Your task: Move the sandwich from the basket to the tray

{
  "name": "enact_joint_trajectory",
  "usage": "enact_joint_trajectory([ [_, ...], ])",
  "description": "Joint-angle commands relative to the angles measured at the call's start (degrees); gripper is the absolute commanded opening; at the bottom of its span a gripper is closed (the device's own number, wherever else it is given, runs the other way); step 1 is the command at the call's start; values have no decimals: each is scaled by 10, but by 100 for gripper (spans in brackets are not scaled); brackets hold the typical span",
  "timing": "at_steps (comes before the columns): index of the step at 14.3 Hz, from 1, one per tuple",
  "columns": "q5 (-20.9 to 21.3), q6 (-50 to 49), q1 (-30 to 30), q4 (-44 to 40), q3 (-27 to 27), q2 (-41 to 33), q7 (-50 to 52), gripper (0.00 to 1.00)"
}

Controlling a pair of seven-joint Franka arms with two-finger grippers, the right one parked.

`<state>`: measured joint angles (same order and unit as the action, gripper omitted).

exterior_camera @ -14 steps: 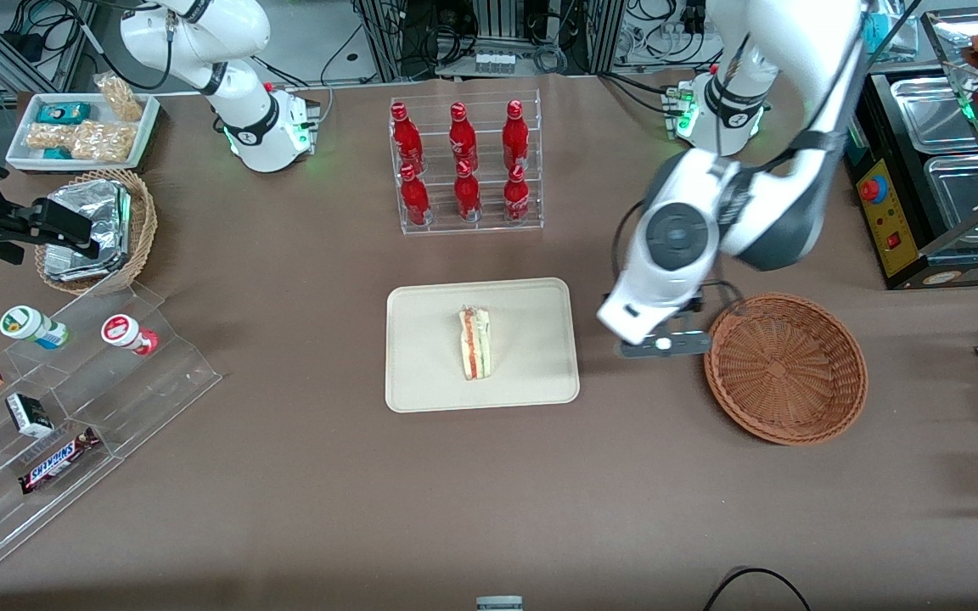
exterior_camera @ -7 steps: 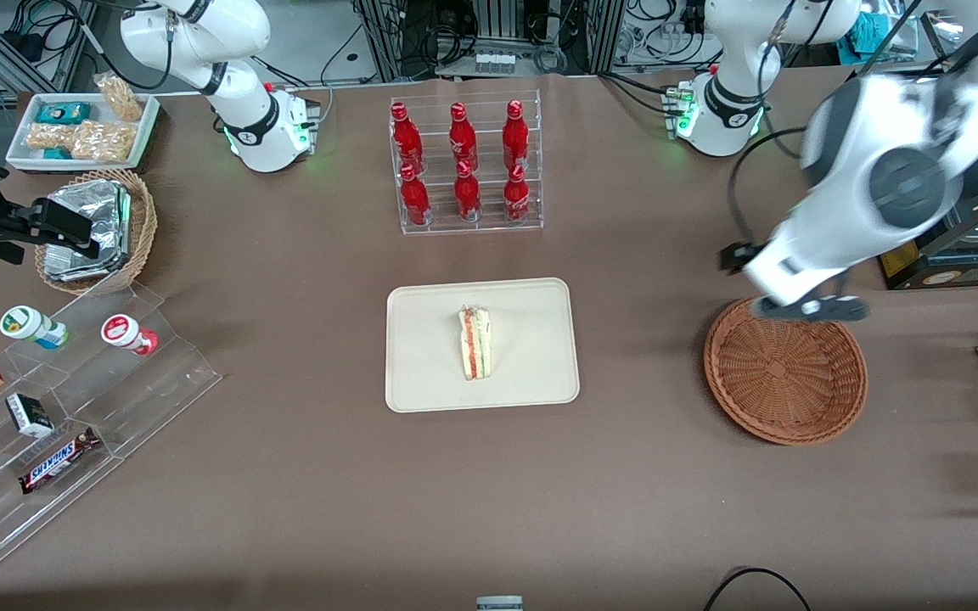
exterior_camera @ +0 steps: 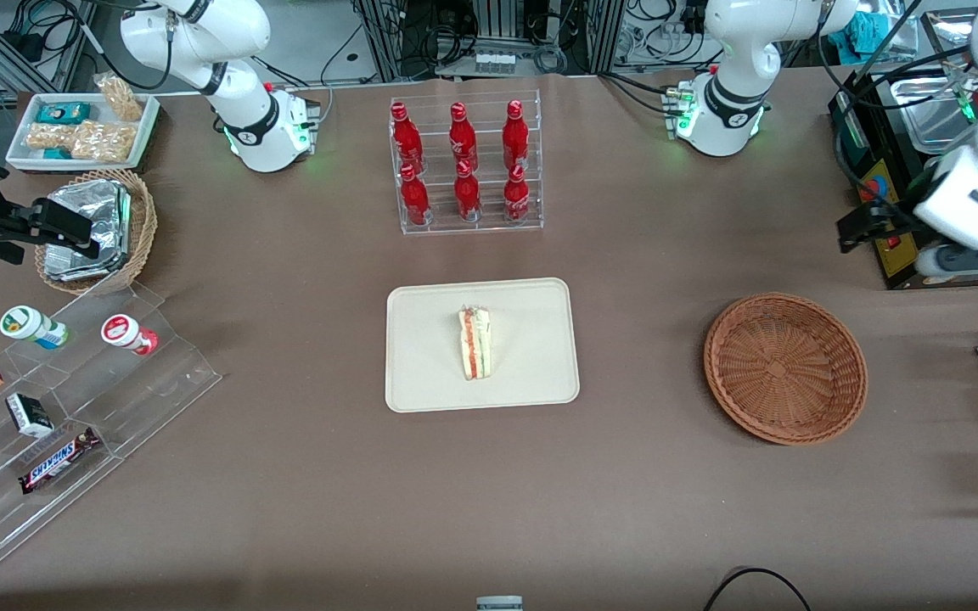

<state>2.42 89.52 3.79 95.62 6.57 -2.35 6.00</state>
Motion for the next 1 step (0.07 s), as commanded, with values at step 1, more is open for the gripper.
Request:
enact_joint_trajectory([
  [1,-7,-7,4,-19,-15,5,-7,100],
])
